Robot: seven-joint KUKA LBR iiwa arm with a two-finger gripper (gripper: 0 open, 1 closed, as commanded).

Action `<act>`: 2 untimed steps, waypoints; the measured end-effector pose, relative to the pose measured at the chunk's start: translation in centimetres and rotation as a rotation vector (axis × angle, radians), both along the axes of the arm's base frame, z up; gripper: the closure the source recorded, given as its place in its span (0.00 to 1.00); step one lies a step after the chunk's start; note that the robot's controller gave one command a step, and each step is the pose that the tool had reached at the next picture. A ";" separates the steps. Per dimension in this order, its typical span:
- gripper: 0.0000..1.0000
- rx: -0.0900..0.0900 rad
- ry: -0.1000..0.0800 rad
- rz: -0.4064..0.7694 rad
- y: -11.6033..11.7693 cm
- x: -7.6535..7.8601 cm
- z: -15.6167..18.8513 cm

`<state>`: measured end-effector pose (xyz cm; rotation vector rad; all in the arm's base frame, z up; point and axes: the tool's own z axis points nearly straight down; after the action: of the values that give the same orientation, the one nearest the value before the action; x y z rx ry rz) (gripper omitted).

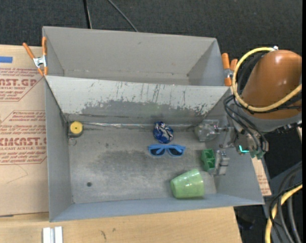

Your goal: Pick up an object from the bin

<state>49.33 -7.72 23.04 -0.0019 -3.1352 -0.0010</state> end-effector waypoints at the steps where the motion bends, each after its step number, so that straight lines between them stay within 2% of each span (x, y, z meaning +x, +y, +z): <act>1: 0.00 -0.003 0.007 0.458 1.9 -0.6 -15.4; 2: 0.00 0.001 -0.007 0.439 1.2 -1.4 -12.9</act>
Offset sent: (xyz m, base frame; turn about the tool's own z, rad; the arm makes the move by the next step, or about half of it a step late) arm -0.0064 0.0227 -0.1604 -0.4588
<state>47.92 -6.57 10.17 0.6823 -3.0669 -0.0004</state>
